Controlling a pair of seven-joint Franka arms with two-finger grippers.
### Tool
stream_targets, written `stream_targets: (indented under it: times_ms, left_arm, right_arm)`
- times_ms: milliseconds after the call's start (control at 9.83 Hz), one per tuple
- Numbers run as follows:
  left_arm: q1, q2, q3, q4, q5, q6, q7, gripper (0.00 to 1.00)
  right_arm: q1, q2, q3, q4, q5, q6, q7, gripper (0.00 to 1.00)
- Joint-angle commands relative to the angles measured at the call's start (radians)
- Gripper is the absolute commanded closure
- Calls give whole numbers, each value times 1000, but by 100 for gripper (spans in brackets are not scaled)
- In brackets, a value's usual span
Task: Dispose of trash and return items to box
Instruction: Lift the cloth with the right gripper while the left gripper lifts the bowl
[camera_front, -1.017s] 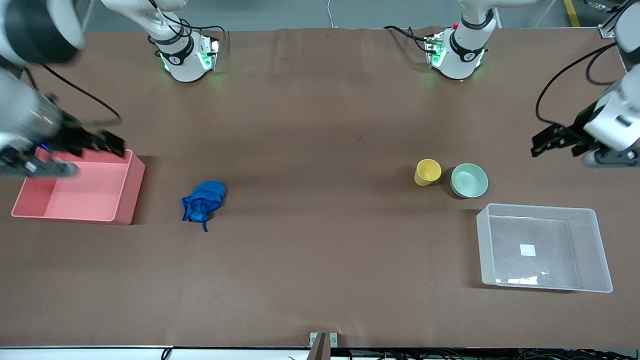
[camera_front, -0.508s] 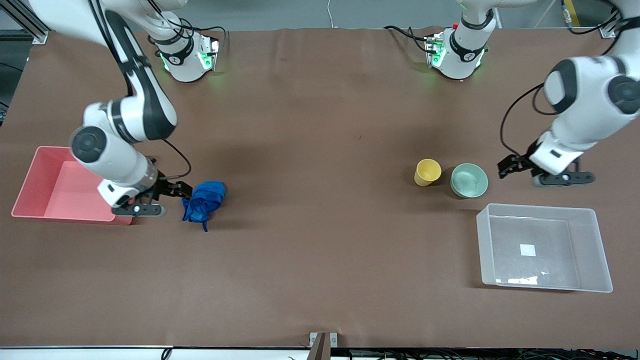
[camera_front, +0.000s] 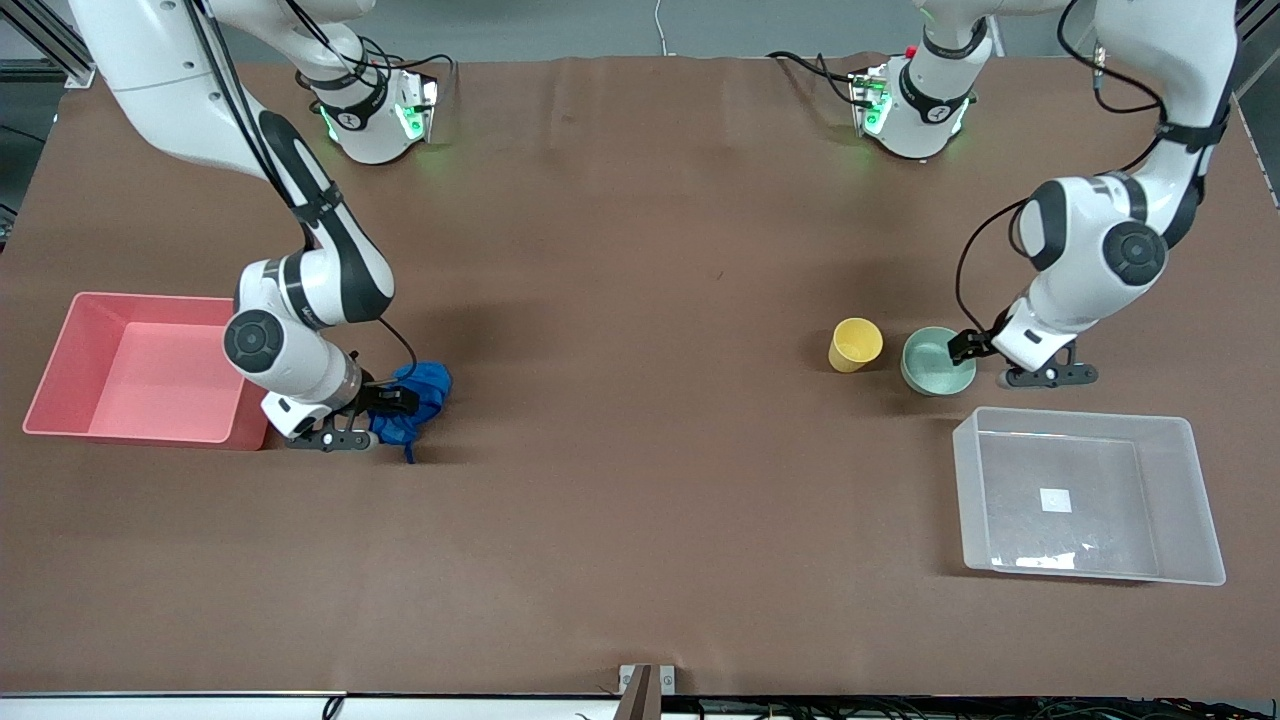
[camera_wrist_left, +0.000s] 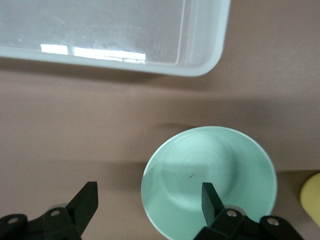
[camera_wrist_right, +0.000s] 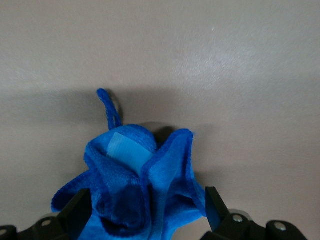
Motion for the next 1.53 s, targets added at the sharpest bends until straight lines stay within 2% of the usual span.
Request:
stream_targets:
  times_ms: [0,102,203,305,407,610,712,814,1017,1119,1220,1322,1424]
  left_arm:
    - [-4,95,2,-6,1,94,18,14]
    - [-2,99,-1,-11,-8,107,-6,44]
    - [-2,96,-1,-21,-11,107,-14,75]
    - [0,96,-1,-29,-11,107,6,99]
    - [0,91,-1,-34,-11,107,6,100]
    - [-2,48,-1,-60,-11,105,4,100]
    - [-4,-7,-1,-77,-11,92,6,100]
    - [-7,-71,-3,-84,-11,25,4,100]
    - [-8,-181,-3,-49,-11,-162,11,100]
    - [-5,-196,-3,10,-13,-224,9,100]
    - [-4,-165,2,106,-14,-252,1,100]
    - [1,-106,4,212,-14,-252,-2,100]
    - [3,-23,23,341,-14,-252,-3,100]
  right_arm:
    - [11,14,4,1,-14,16,40,6]
    - [13,14,4,-1,-14,14,40,28]
    - [11,14,6,-2,-13,14,43,62]
    - [10,14,6,-7,-11,8,48,88]
    - [8,14,6,-2,-9,2,75,99]
    - [10,11,6,4,-11,2,75,100]
    - [10,2,6,15,-11,-9,81,100]
    - [8,-32,6,51,-9,-101,100,100]
    - [-4,-96,1,210,-9,-418,108,100]
    - [-28,-128,-3,298,-9,-550,95,100]
    - [-58,-165,-11,361,-11,-643,54,100]
    - [-67,-196,-78,387,-11,-689,-43,100]
    - [-66,-227,-176,387,-11,-700,-205,100]
